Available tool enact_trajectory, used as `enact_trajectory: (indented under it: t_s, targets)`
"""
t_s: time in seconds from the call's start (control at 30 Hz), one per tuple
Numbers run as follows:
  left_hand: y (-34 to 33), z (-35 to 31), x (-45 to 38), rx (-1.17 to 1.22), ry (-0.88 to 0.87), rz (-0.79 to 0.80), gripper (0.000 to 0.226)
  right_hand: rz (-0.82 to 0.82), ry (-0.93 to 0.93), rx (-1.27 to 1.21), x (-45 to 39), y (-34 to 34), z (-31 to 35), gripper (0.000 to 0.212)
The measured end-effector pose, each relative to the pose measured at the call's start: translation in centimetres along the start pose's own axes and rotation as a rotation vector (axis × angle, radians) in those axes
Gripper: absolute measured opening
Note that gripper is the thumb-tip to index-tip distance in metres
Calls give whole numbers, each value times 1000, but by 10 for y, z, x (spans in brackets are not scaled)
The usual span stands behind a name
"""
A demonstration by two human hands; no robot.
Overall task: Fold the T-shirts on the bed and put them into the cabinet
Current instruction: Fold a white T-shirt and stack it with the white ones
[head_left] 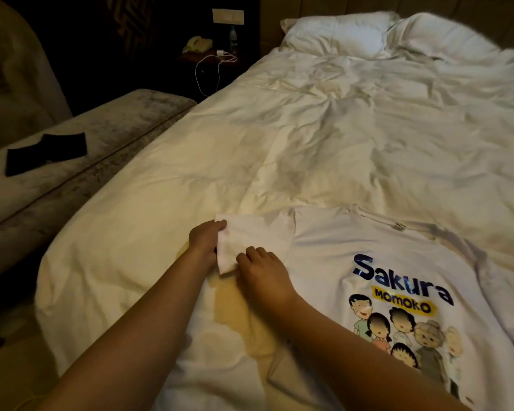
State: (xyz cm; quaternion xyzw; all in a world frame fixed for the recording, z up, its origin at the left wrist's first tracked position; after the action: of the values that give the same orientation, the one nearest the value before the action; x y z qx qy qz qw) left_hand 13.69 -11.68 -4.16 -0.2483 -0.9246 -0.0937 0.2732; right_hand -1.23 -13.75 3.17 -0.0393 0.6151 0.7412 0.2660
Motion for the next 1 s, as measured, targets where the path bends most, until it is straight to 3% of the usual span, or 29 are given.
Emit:
enact_trajectory:
  t_s: [0.07, 0.13, 0.27, 0.47, 0.6, 0.7, 0.73, 0.77, 0.83, 0.93, 1.0]
  targets:
    - [-2, -15, 3, -29, -88, -12, 6, 13, -77, -107, 1, 1, -7, 18]
    - [-8, -32, 8, -91, -184, -28, 15, 14, -202, -207, 1, 5, -21, 8]
    - [-37, -67, 32, -254, -357, -11, 14, 46, -435, -556, 15, 14, -45, 20]
    - [-108, -94, 83, -420, -505, 110, 12, -326, -855, -1104, 55, 51, -121, 19]
    - [-173, -79, 126, -435, -402, 411, 4, -370, -1085, -1535, 77, 52, -159, 48]
    - [-221, -62, 166, -441, -328, 773, 28, -364, -1092, -1552, 93, 67, -179, 45]
    - [-227, -59, 171, -447, -331, 822, 35, -363, -1121, -1514, 99, 70, -185, 41]
    - [-226, -58, 165, -436, -342, 796, 37, -362, -1172, -1481, 106, 70, -193, 37]
    - [-209, -56, 139, -428, -390, 555, 33, -364, -1263, -1429, 122, 68, -209, 32]
    - [-163, -33, 93, -774, -430, 100, 37, -322, -1312, -1348, 132, 64, -224, 21]
    - [-145, -2, 75, -966, -314, 35, 54, -236, -1283, -1341, 129, 59, -221, 18]
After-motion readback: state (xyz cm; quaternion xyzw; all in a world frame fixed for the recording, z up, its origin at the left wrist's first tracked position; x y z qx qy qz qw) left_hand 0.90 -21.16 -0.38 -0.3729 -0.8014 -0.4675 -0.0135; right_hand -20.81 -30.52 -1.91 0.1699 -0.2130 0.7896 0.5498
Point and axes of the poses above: each hand's wrist, its own x-axis away from the middle knuckle, its own y-axis out of the back of the hand, z = x × y, the point moved 10 cm from there along -x, towards the middle knuckle, and after that the axes turned 7 degrees about -x, right-handed, at the moved point
